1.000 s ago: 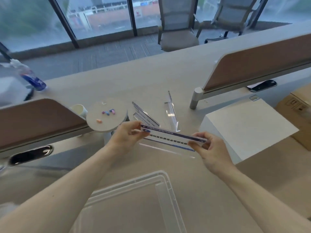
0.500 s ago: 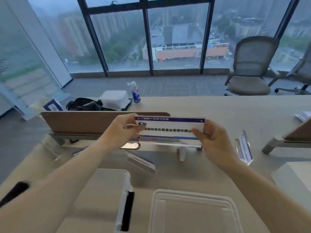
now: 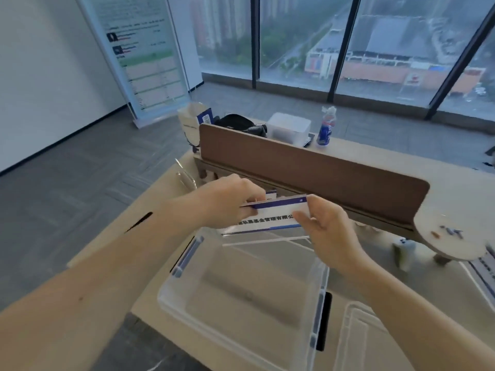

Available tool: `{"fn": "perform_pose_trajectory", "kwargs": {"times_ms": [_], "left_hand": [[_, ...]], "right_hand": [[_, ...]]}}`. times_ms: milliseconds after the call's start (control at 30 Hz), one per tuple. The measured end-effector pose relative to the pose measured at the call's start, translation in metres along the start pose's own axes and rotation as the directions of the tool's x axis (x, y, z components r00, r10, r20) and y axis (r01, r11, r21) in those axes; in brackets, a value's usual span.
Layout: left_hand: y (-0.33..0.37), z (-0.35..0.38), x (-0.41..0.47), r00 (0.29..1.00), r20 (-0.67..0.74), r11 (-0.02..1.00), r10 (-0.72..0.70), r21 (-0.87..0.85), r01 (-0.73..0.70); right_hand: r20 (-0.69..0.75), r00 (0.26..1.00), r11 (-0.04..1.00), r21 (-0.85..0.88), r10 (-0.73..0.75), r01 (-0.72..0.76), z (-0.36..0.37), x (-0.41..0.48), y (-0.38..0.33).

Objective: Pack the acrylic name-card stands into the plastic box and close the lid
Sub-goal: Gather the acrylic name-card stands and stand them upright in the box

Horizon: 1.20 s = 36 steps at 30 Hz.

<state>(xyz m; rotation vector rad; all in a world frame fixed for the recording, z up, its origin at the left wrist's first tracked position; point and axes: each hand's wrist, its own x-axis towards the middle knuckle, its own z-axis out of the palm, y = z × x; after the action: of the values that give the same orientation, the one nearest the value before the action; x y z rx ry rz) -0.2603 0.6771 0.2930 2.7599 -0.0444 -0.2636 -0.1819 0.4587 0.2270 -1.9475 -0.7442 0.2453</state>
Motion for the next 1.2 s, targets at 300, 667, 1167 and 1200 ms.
{"fn": "perform_pose_trajectory", "kwargs": {"times_ms": [300, 667, 1167, 1200], "left_hand": [[-0.079, 0.071, -0.038, 0.935, -0.037, 0.921, -0.354, -0.184, 0.342], [-0.140, 0.199, -0.029, 0.759, 0.118, 0.731, -0.640, -0.213, 0.649], [-0.164, 0.243, -0.007, 0.642, 0.238, 0.659, -0.729, -0.014, 0.752], [-0.163, 0.243, -0.007, 0.638, 0.237, 0.655, -0.733, -0.009, 0.756]], "right_hand": [[0.073, 0.770, 0.706, 0.353, 0.633, -0.614, 0.124, 0.014, 0.035], [0.436, 0.465, 0.271, 0.437, 0.770, -0.858, 0.262, 0.010, 0.107], [0.497, 0.305, 0.147, 0.332, 0.813, -0.932, 0.346, 0.028, 0.156], [0.495, 0.301, 0.143, 0.332, 0.815, -0.932, 0.346, 0.027, 0.156]]}}
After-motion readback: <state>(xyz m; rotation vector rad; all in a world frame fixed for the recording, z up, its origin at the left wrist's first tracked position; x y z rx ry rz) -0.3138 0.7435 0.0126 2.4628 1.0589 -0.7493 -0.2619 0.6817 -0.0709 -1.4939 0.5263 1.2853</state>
